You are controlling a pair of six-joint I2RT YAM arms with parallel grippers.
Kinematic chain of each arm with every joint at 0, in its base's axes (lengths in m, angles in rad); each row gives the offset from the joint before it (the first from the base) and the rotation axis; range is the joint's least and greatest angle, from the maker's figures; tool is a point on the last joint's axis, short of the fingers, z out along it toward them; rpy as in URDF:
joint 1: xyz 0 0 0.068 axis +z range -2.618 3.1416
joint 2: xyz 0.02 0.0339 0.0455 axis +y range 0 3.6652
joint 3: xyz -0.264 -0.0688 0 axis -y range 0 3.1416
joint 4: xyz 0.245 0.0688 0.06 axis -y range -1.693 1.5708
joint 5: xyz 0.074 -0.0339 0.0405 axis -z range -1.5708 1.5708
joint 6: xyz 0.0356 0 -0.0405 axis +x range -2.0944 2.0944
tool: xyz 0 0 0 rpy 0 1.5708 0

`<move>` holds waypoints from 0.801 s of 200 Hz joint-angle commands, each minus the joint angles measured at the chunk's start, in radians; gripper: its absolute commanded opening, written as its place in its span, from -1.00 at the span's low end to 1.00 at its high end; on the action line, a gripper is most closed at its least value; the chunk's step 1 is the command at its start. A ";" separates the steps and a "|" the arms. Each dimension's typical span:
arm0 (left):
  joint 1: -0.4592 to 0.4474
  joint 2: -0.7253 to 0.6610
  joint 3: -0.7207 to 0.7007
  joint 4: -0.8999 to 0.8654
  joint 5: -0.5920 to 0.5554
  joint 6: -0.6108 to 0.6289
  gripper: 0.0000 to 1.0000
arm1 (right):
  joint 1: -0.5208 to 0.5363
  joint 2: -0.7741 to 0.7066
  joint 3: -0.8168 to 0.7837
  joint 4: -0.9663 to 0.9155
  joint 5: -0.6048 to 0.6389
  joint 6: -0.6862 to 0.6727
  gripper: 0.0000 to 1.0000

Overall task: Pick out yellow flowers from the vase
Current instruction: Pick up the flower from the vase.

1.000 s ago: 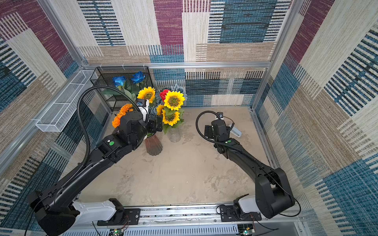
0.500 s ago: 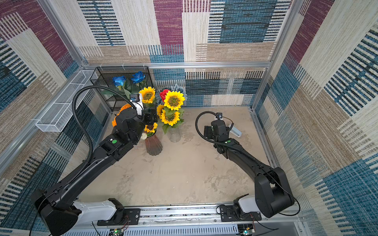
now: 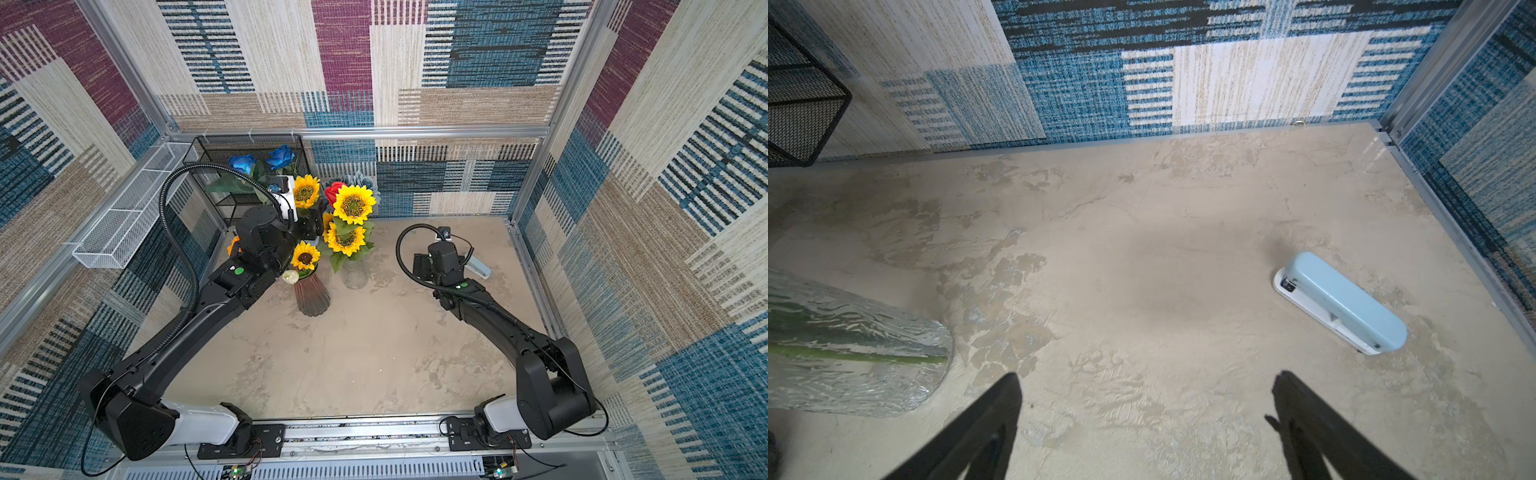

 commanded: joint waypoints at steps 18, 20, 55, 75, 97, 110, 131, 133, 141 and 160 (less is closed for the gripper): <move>0.010 0.012 0.015 0.087 0.025 -0.007 0.35 | 0.001 0.001 0.006 -0.001 -0.004 0.001 0.92; 0.011 0.011 0.013 0.092 0.025 -0.008 0.34 | 0.001 0.001 0.006 -0.001 -0.004 0.002 0.92; 0.017 0.008 0.017 0.128 0.063 -0.013 0.12 | 0.001 0.010 0.010 -0.006 -0.003 0.006 0.92; 0.018 0.006 0.031 0.133 0.083 -0.011 -0.02 | 0.001 0.016 0.016 -0.011 -0.003 0.009 0.92; 0.019 0.012 0.060 0.116 0.095 0.002 -0.09 | 0.003 0.017 0.017 -0.018 0.000 0.012 0.92; 0.020 0.014 0.078 0.103 0.107 0.005 -0.13 | 0.003 0.015 0.016 -0.015 0.001 0.012 0.92; 0.020 0.014 0.103 0.095 0.125 0.005 -0.13 | 0.002 0.013 0.016 -0.015 0.000 0.015 0.92; 0.020 0.015 0.105 0.093 0.127 0.006 -0.13 | 0.002 0.014 0.016 -0.015 0.000 0.015 0.92; 0.020 0.016 0.121 0.083 0.131 0.009 -0.14 | 0.003 0.012 0.016 -0.014 -0.001 0.015 0.92; 0.020 0.013 0.143 0.066 0.130 0.017 -0.15 | 0.004 0.008 0.014 -0.013 -0.001 0.017 0.92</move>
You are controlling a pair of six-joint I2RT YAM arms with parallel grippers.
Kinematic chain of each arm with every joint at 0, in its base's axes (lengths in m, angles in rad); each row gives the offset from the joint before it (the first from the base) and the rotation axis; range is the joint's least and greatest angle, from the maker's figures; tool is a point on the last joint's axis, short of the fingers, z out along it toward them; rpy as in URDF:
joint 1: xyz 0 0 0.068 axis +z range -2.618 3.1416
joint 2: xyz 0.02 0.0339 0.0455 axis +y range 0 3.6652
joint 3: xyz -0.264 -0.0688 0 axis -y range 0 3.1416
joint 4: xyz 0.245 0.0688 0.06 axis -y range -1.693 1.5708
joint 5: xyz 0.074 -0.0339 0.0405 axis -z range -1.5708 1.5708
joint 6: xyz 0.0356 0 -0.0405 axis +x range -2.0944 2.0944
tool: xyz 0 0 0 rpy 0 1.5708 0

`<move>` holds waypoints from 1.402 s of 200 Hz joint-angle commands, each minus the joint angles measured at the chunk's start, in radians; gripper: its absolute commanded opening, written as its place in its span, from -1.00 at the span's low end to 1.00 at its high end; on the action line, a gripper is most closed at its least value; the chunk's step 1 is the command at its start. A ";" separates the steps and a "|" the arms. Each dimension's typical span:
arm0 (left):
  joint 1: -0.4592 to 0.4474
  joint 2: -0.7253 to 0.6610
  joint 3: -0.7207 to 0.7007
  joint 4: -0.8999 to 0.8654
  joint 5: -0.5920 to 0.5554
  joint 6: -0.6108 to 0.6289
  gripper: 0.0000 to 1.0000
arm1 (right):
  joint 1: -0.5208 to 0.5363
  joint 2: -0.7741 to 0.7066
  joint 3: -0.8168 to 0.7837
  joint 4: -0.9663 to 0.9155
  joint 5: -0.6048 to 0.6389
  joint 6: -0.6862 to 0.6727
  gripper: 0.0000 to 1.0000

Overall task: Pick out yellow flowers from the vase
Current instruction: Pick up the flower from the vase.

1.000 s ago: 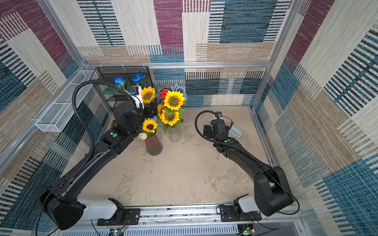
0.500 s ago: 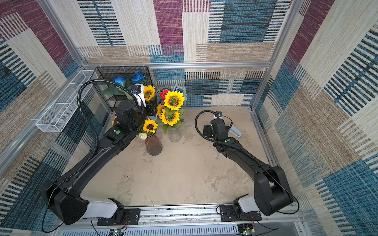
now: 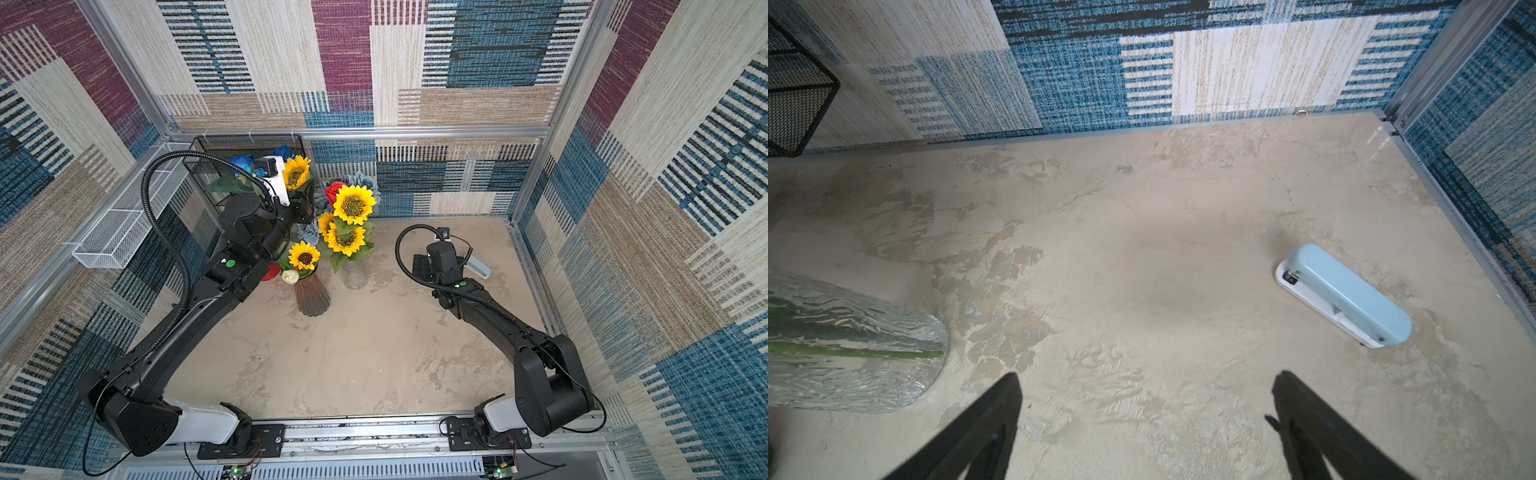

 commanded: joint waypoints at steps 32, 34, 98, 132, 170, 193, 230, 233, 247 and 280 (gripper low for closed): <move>0.001 -0.018 0.060 -0.024 0.029 0.033 -0.16 | 0.003 -0.014 0.004 0.001 0.000 0.009 0.92; 0.000 -0.019 0.062 -0.024 0.031 0.034 -0.16 | 0.003 -0.014 0.003 0.001 0.000 0.009 0.92; 0.000 -0.072 0.194 -0.099 0.030 0.091 -0.14 | 0.004 -0.019 0.004 0.006 -0.006 0.015 0.92; 0.000 -0.110 0.258 -0.145 0.033 0.113 -0.14 | 0.006 -0.026 0.003 0.008 -0.009 0.015 0.92; 0.000 -0.189 0.308 -0.176 0.042 0.126 -0.14 | 0.006 -0.066 -0.011 0.025 -0.006 0.003 0.92; 0.001 -0.222 0.379 -0.229 0.072 0.127 -0.13 | 0.005 -0.084 -0.013 0.030 -0.009 -0.007 0.92; 0.001 -0.235 0.500 -0.318 0.103 0.110 -0.13 | 0.006 -0.092 -0.016 0.038 -0.016 -0.001 0.92; 0.001 -0.236 0.507 -0.324 0.107 0.108 -0.13 | 0.006 -0.092 -0.016 0.038 -0.017 0.000 0.92; 0.001 -0.238 0.542 -0.352 0.115 0.099 -0.13 | 0.007 -0.097 -0.015 0.038 -0.018 0.000 0.92; 0.000 -0.242 0.633 -0.439 0.067 0.116 -0.14 | 0.009 -0.130 -0.013 0.029 -0.016 -0.019 0.92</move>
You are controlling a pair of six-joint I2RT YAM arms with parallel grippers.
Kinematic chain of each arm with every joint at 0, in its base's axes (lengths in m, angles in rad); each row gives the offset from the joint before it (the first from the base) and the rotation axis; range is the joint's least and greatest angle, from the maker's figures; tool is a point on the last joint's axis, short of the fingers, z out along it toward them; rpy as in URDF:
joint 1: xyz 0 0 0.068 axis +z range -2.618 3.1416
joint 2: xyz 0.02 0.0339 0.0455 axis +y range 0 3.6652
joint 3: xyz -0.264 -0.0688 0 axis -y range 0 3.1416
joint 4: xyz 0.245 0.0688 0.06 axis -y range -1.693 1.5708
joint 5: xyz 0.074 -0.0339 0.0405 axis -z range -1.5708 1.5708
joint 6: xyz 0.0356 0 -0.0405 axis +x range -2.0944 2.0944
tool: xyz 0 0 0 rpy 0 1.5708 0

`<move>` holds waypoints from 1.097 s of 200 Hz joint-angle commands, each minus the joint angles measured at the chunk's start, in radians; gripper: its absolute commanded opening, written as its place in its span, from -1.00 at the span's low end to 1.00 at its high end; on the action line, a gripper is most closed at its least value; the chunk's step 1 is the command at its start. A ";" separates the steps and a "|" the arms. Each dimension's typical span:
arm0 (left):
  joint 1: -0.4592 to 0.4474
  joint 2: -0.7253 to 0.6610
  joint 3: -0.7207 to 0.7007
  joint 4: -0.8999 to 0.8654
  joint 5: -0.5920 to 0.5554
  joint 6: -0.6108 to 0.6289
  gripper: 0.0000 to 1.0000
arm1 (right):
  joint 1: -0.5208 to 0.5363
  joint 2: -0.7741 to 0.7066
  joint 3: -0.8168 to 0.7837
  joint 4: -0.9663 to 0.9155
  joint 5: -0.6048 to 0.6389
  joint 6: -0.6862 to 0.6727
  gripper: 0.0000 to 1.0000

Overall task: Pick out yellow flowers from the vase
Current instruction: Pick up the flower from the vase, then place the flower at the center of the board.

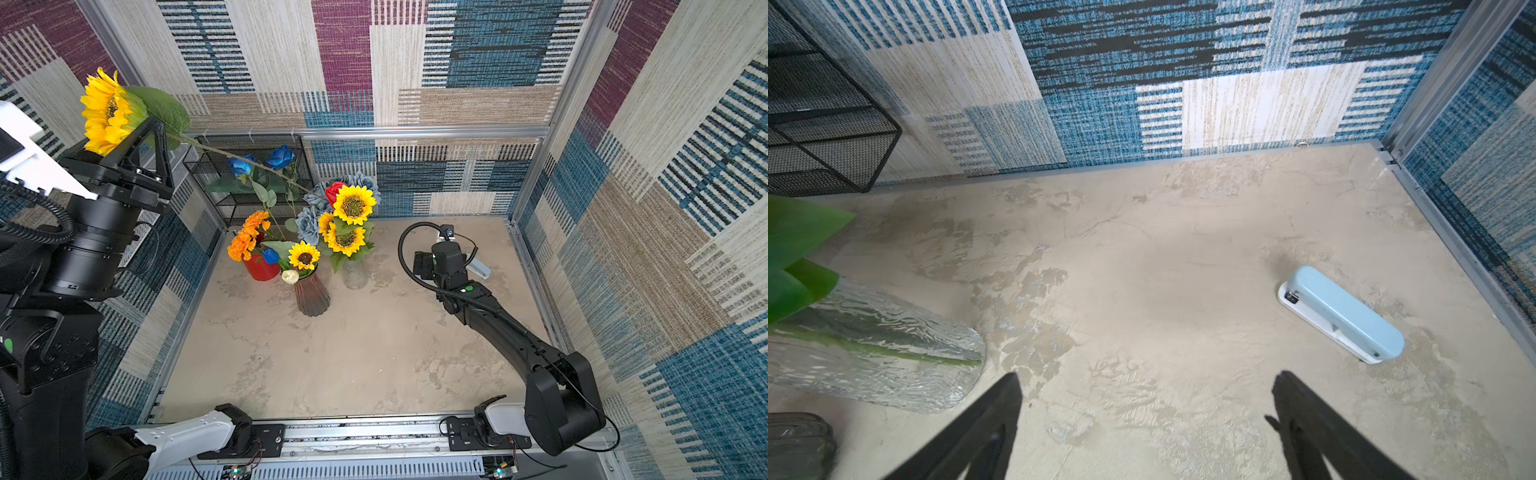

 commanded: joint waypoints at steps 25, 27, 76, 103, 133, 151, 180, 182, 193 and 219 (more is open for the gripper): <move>0.000 0.009 0.162 -0.206 -0.093 0.073 -0.18 | 0.001 -0.081 -0.008 0.027 -0.007 -0.052 0.92; 0.000 0.009 0.168 -0.214 -0.096 0.075 -0.18 | 0.001 -0.085 -0.010 0.029 -0.008 -0.054 0.92; -0.001 -0.010 0.267 -0.397 -0.086 0.023 -0.23 | 0.000 -0.201 -0.023 0.067 -0.120 -0.128 0.92; 0.000 -0.032 0.198 -0.436 -0.045 -0.047 -0.24 | 0.001 -0.307 -0.051 0.134 -0.226 -0.163 0.92; -0.001 -0.005 0.180 -0.516 0.041 -0.106 -0.27 | 0.007 -0.429 -0.092 0.231 -0.461 -0.258 0.92; -0.001 0.021 0.220 -0.592 0.080 -0.120 -0.29 | 0.031 -0.470 -0.096 0.259 -0.585 -0.310 0.93; 0.000 0.032 0.251 -0.679 0.177 -0.147 -0.30 | 0.096 -0.468 -0.042 0.233 -0.767 -0.363 0.99; 0.000 0.032 0.251 -0.681 0.184 -0.149 -0.30 | 0.102 -0.468 -0.035 0.229 -0.775 -0.368 0.99; -0.001 0.031 0.250 -0.693 0.229 -0.160 -0.30 | 0.147 -0.458 -0.013 0.220 -0.803 -0.393 0.99; 0.000 0.028 0.223 -0.703 0.325 -0.195 -0.31 | 0.251 -0.421 0.036 0.230 -0.829 -0.437 0.99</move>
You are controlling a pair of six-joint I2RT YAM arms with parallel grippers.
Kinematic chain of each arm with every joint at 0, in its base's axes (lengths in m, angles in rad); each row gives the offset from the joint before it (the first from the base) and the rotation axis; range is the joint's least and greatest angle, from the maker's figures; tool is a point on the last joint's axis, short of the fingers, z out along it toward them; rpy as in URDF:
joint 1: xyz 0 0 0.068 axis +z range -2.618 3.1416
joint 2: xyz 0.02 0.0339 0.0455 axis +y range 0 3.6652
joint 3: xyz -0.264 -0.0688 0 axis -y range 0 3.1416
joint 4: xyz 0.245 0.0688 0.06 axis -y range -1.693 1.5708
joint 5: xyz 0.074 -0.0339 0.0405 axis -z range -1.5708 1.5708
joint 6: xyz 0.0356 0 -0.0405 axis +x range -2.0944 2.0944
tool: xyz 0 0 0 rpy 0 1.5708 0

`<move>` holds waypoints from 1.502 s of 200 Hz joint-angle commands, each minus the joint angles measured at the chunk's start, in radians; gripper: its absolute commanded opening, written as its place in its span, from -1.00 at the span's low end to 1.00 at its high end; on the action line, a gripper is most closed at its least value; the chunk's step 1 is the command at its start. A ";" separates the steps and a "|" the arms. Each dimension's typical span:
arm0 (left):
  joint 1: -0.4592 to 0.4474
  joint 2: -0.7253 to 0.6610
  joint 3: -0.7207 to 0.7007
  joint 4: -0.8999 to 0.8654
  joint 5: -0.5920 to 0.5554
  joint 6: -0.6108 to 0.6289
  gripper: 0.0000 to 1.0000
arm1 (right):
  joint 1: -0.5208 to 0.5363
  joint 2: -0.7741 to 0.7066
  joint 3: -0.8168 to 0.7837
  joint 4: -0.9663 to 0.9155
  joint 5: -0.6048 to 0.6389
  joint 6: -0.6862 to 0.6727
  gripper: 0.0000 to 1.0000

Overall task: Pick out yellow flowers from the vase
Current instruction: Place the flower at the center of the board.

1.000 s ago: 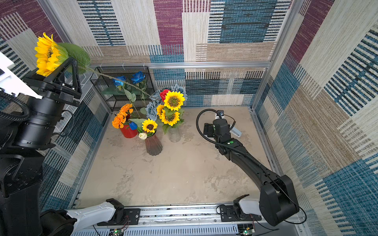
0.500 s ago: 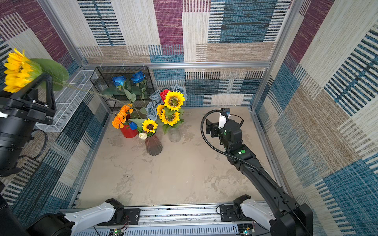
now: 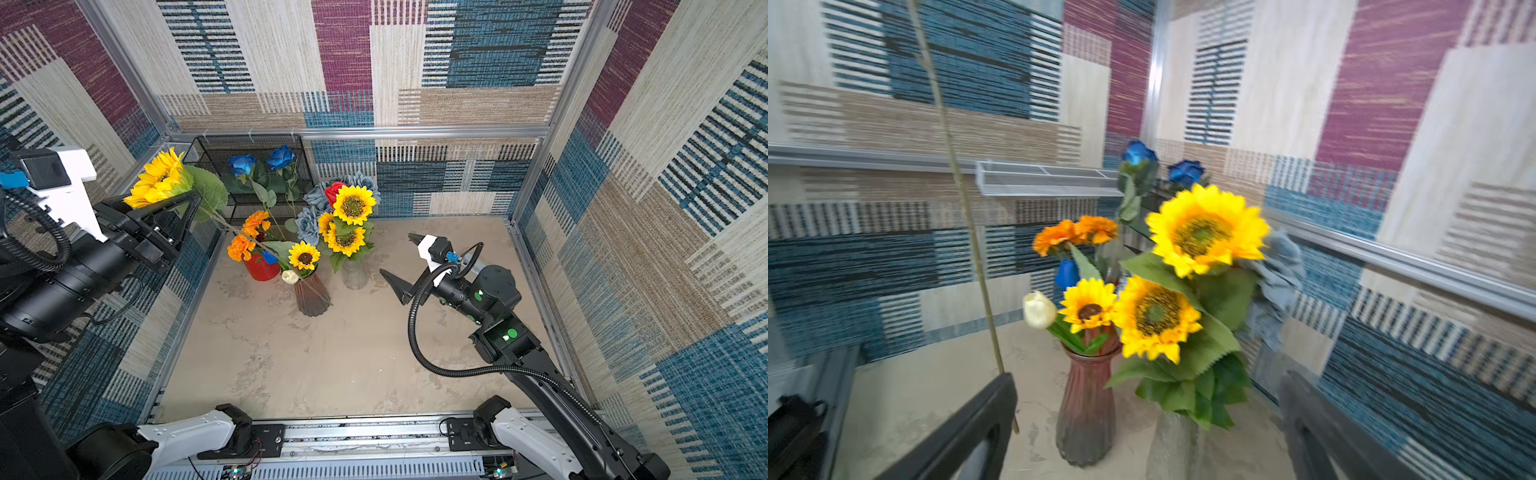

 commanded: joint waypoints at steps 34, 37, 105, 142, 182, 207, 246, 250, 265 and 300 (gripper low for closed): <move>0.002 -0.046 -0.228 0.089 0.217 -0.130 -0.34 | 0.174 0.135 0.129 -0.018 -0.130 -0.109 0.92; 0.002 -0.048 -0.243 0.096 0.222 -0.134 -0.35 | 0.185 0.146 0.138 -0.027 -0.128 -0.116 0.91; 0.000 -0.071 -0.385 0.216 0.317 -0.160 -0.38 | 0.291 0.358 0.317 -0.164 -0.148 -0.097 0.64; 0.001 -0.076 -0.423 0.257 0.318 -0.166 -0.38 | 0.314 0.420 0.350 -0.197 -0.179 -0.082 0.29; 0.001 -0.072 -0.445 0.275 0.311 -0.163 -0.38 | 0.320 0.433 0.355 -0.203 -0.185 -0.082 -0.59; 0.001 -0.078 -0.474 0.300 0.306 -0.156 -0.37 | 0.321 0.435 0.355 -0.201 -0.185 -0.072 -0.79; 0.001 -0.084 -0.529 0.326 0.293 -0.145 -0.34 | 0.320 0.436 0.355 -0.206 -0.172 -0.056 -1.00; 0.001 -0.084 -0.533 0.328 0.290 -0.142 -0.31 | 0.321 0.435 0.353 -0.207 -0.169 -0.056 -1.00; 0.000 -0.087 -0.550 0.340 0.264 -0.139 0.10 | 0.320 0.430 0.352 -0.205 -0.162 -0.034 -1.00; 0.001 -0.099 -0.570 0.350 0.186 -0.125 0.99 | 0.317 0.405 0.351 -0.200 -0.141 -0.004 -1.00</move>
